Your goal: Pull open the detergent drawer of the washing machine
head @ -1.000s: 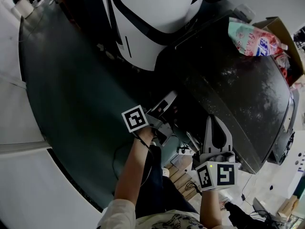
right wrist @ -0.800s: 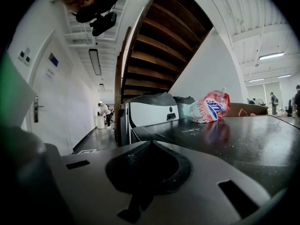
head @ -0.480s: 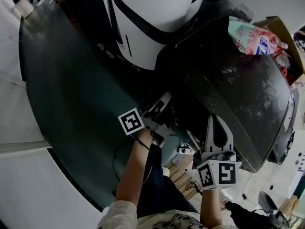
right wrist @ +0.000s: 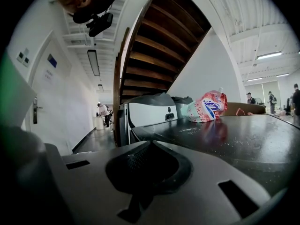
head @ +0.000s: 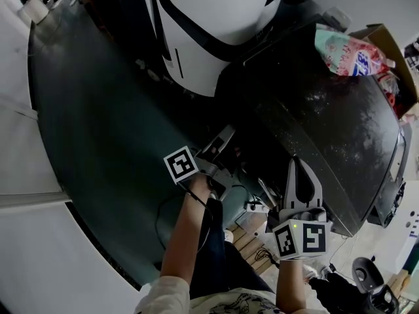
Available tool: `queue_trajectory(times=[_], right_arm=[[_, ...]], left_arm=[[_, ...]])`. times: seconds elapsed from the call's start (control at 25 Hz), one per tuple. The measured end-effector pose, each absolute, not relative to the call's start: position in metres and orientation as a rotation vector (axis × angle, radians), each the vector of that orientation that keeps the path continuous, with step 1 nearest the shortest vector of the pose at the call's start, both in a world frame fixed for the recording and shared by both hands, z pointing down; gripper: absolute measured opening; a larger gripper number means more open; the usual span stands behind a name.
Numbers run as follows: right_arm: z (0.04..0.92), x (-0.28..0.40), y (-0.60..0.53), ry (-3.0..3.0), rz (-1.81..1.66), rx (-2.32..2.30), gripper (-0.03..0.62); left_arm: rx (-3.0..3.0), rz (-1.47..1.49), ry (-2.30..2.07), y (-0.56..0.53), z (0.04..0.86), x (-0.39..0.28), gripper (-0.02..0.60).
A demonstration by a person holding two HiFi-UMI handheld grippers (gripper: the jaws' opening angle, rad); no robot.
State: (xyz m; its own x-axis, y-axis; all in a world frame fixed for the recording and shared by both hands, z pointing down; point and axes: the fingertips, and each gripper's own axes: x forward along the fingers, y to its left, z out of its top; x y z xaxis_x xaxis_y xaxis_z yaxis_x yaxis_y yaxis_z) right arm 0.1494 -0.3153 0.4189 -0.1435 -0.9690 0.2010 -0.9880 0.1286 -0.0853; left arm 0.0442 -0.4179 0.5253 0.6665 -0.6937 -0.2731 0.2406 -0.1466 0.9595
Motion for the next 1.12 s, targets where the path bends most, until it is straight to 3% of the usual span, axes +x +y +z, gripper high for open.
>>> queue_trajectory(times=[0.36, 1.12], right_arm=[[0.419, 0.148, -0.320, -2.294, 0.303, 1.986, 0.015], [0.433, 0.138, -0.325, -2.322, 0.328, 1.944, 0.015]], left_arm=[[1.535, -0.851, -0.288, -0.429, 0.516, 0.066, 0.222], [1.583, -0.939, -0.190, -0.432, 0.515, 0.066, 0.184]])
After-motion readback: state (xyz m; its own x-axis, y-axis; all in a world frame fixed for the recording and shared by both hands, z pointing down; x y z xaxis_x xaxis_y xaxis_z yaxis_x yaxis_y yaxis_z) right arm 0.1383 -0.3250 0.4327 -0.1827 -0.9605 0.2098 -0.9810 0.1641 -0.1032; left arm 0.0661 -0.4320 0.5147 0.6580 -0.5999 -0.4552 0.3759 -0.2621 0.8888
